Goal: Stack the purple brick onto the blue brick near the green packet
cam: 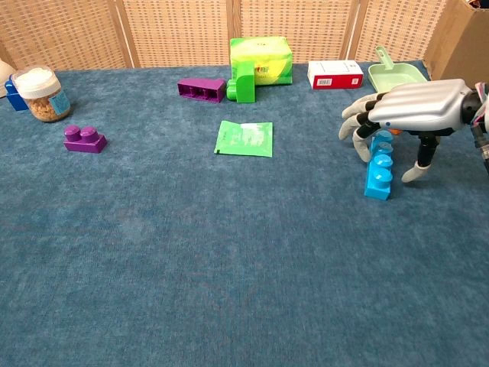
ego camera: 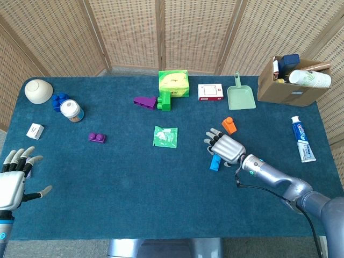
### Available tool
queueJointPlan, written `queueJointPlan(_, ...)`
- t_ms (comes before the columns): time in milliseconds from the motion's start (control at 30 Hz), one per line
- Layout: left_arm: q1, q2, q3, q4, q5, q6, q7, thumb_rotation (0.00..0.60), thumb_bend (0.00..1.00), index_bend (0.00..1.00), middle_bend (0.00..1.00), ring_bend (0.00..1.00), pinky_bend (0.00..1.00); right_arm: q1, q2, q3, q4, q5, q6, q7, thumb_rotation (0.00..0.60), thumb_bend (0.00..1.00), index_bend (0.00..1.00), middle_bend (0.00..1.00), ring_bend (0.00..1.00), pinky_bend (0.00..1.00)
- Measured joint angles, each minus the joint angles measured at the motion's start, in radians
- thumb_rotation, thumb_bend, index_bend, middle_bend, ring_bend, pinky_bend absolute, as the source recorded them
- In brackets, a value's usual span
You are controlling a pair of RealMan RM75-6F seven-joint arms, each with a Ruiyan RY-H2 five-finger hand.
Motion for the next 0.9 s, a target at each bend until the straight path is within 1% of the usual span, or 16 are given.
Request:
queueJointPlan(200, 0.002, 0.002, 0.000, 0.000, 0.002, 0.002, -0.003, 0.502, 0.13, 0.22, 0.10, 0.00, 0.00, -0.005, -0.007, -0.002, 0.002, 0.010, 0.004, -0.007, 0.600, 0.05, 0.46, 0.19, 0.00, 0.02)
queueJointPlan(433, 0.003, 0.004, 0.001, 0.002, 0.004, 0.004, -0.007, 0.506, 0.13, 0.22, 0.10, 0.00, 0.00, -0.005, -0.018, -0.005, 0.010, 0.015, 0.002, -0.017, 0.600, 0.05, 0.55, 0.20, 0.00, 0.02)
queueJointPlan(533, 0.005, 0.003, 0.001, 0.005, 0.003, 0.005, -0.011, 0.506, 0.13, 0.22, 0.10, 0.00, 0.00, -0.005, -0.020, -0.003, 0.008, 0.017, 0.009, -0.021, 0.600, 0.05, 0.57, 0.21, 0.00, 0.02)
queueJointPlan(900, 0.007, 0.001, 0.001, 0.015, 0.006, 0.008, -0.020, 0.508, 0.13, 0.22, 0.10, 0.00, 0.00, -0.005, 0.003, 0.010, -0.045, 0.033, 0.023, -0.052, 0.600, 0.04, 0.59, 0.22, 0.00, 0.02)
